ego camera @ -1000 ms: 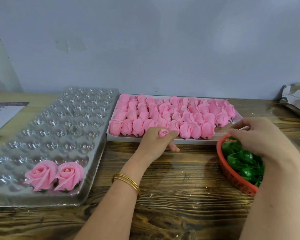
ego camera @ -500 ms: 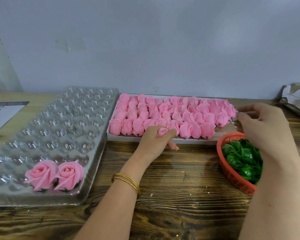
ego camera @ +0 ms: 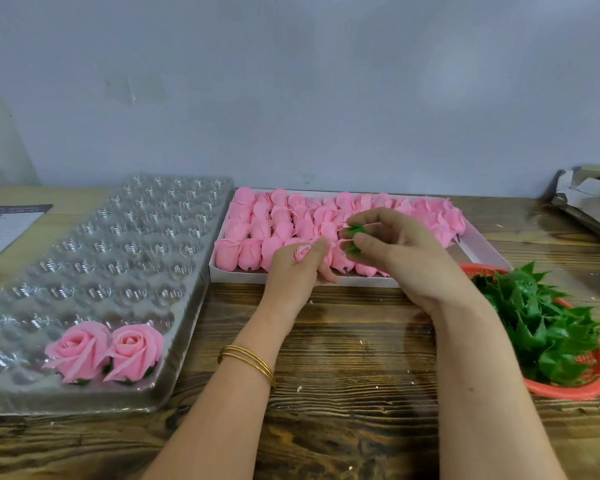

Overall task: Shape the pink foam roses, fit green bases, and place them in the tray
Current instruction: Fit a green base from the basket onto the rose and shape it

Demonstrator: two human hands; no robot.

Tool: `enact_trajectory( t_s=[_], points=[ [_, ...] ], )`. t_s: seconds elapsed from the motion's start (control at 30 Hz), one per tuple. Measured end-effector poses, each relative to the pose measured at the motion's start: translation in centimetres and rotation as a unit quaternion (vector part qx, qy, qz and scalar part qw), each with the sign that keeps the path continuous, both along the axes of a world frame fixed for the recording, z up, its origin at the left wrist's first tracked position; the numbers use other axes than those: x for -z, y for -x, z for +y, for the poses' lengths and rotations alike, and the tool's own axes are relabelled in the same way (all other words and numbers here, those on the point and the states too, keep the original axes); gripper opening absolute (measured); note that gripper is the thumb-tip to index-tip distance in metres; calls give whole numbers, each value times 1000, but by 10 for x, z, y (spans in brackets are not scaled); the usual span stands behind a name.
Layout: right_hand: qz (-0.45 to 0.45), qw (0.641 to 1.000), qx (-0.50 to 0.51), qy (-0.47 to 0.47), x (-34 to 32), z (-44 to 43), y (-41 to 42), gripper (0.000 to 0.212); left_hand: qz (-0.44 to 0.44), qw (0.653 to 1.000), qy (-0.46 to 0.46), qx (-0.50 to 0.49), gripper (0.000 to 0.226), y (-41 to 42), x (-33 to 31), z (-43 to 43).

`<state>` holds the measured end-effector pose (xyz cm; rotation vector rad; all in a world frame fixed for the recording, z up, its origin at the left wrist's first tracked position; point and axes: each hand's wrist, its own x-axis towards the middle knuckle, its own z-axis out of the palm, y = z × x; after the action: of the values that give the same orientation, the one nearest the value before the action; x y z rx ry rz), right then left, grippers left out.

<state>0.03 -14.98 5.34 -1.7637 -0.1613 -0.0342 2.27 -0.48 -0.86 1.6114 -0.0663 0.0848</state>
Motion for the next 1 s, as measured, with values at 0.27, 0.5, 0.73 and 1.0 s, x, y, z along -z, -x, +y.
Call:
enact_trajectory(
  t_s=[0.27,0.5,0.73,1.0],
  points=[
    [50,989,28,-134,27,20,-19,28,17,978,194,-73,56,-9,-1,13],
    [34,996,11,-82,38,27,-20,36,25,953,296,-57,55,-12,-2,19],
    [16,1000,-19,-12,38,29,-18,38,22,954,293,-50,57,-13,-5,20],
    [21,999,-33,15,38,34,-16,35,25,959,278,-43,57,-12,-6,17]
  ],
)
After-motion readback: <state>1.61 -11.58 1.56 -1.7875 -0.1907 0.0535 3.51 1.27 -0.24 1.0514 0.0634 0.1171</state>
